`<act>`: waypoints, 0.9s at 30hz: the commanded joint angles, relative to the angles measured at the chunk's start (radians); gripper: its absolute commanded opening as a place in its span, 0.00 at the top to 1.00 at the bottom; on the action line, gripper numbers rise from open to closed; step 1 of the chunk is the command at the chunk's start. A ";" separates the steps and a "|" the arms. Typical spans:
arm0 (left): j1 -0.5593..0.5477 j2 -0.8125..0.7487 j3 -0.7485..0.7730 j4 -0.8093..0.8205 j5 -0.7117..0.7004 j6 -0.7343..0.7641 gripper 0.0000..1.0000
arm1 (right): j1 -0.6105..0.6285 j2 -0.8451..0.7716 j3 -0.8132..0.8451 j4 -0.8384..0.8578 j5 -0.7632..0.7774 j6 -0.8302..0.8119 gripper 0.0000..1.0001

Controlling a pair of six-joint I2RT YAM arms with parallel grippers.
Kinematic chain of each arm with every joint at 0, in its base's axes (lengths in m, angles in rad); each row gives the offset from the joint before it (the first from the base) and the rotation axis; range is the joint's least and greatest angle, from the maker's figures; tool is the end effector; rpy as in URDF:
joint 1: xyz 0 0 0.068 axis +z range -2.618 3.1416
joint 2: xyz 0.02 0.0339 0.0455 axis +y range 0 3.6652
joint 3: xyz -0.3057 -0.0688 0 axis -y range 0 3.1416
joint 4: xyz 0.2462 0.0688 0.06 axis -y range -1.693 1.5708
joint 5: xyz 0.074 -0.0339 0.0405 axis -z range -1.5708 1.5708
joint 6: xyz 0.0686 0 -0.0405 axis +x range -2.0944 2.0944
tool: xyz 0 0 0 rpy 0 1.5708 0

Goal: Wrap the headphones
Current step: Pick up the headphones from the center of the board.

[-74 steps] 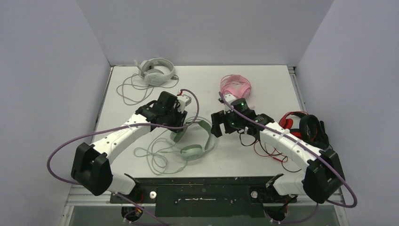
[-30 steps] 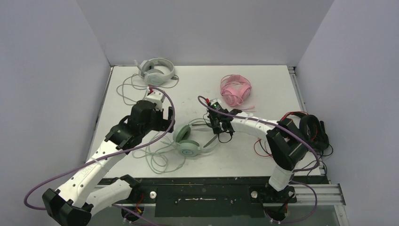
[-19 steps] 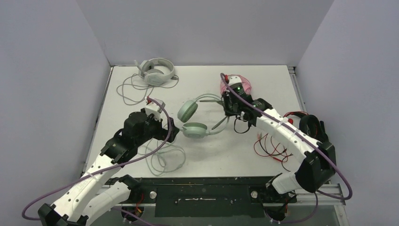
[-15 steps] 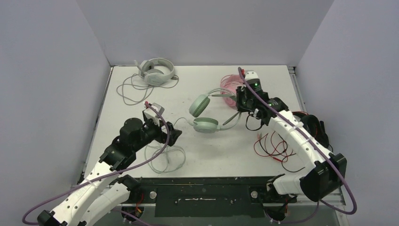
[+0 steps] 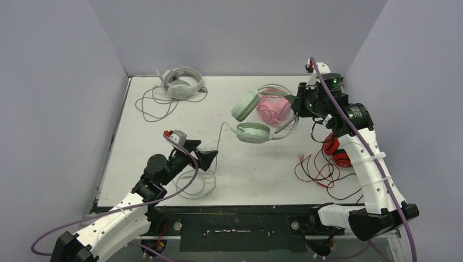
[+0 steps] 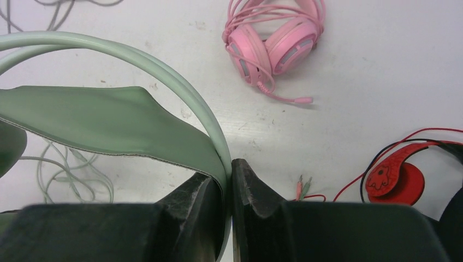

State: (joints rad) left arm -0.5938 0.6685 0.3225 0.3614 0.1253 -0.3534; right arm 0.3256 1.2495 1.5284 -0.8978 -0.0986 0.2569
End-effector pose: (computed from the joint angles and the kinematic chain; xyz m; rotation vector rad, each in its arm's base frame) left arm 0.1395 -0.1045 0.2781 0.2958 1.5909 -0.8381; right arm 0.2437 0.0894 0.4465 -0.1326 2.2161 0.4334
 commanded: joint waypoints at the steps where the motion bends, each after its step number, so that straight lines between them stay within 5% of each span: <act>1: -0.052 0.059 -0.092 0.306 -0.071 -0.079 0.03 | -0.018 -0.039 0.153 -0.037 -0.031 0.042 1.00; 16: -0.110 0.436 -0.150 0.661 -0.102 0.022 0.08 | -0.026 0.000 0.325 -0.108 -0.214 0.128 1.00; 19: -0.107 0.522 -0.121 0.697 -0.115 0.059 0.27 | -0.027 -0.003 0.348 -0.124 -0.223 0.137 1.00; 20: -0.105 0.552 -0.115 0.717 -0.117 0.064 0.45 | -0.028 -0.005 0.361 -0.131 -0.224 0.138 1.00; 22: -0.100 0.611 -0.114 0.784 -0.135 0.058 0.63 | -0.028 -0.008 0.392 -0.149 -0.223 0.143 1.00; 27: -0.013 0.678 -0.036 0.855 -0.023 0.011 0.83 | -0.029 -0.023 0.423 -0.184 -0.249 0.128 1.00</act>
State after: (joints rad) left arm -0.6735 1.3296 0.1856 1.0626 0.0269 -0.3134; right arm 0.3061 1.2545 1.8992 -1.1156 -0.2817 0.3359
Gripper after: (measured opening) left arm 0.230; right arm 0.113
